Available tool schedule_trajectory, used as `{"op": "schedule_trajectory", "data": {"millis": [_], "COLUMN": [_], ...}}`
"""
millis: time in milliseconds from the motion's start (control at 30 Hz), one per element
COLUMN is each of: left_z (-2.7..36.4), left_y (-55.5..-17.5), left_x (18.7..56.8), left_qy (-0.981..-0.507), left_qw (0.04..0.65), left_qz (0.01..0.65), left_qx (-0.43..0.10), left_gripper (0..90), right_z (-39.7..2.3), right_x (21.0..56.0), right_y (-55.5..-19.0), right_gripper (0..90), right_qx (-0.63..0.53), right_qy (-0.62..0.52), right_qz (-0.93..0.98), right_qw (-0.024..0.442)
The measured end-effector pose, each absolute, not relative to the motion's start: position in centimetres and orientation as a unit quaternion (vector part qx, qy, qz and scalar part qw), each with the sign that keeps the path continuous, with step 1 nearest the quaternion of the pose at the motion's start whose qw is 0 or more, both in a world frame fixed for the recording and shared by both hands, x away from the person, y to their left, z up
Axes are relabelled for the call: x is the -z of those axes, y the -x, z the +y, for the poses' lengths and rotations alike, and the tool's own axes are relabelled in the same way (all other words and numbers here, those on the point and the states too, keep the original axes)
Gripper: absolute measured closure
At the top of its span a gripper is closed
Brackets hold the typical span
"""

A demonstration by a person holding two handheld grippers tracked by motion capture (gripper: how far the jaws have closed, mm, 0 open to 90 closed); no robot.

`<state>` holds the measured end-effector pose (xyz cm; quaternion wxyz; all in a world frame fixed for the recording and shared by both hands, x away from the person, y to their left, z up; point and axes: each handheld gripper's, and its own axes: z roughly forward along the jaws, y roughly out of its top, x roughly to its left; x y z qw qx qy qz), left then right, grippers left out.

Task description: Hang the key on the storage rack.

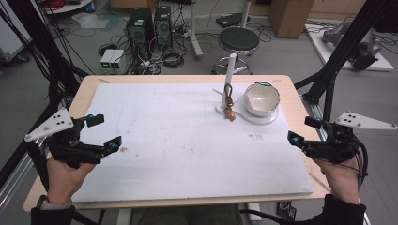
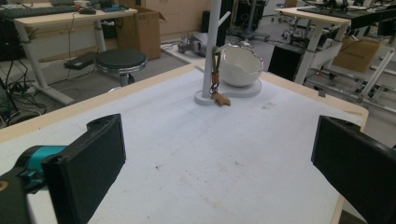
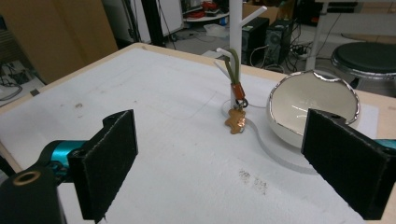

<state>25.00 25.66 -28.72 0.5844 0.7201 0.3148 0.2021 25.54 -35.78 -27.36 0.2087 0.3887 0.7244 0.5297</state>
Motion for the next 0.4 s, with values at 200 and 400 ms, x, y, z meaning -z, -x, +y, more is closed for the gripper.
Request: {"op": "schedule_trajectory", "data": {"millis": [200, 400], "left_z": [25.48, 25.26], "left_y": [-24.97, -25.03], "left_x": [28.89, 29.12], "left_qy": [-0.723, -0.726], "left_qw": [0.58, 0.577], "left_qz": [0.318, 0.317], "left_qx": [-0.201, -0.198], "left_gripper": [3.4, 3.4], "right_z": [-35.7, -35.57], "right_x": [27.3, 27.53], "right_y": [-25.26, -25.41], "right_gripper": [10.0, 10.0], "right_qx": [-0.544, -0.545], "right_qy": [-0.383, -0.38], "right_qz": [0.716, 0.718], "right_qw": [0.21, 0.21]}}
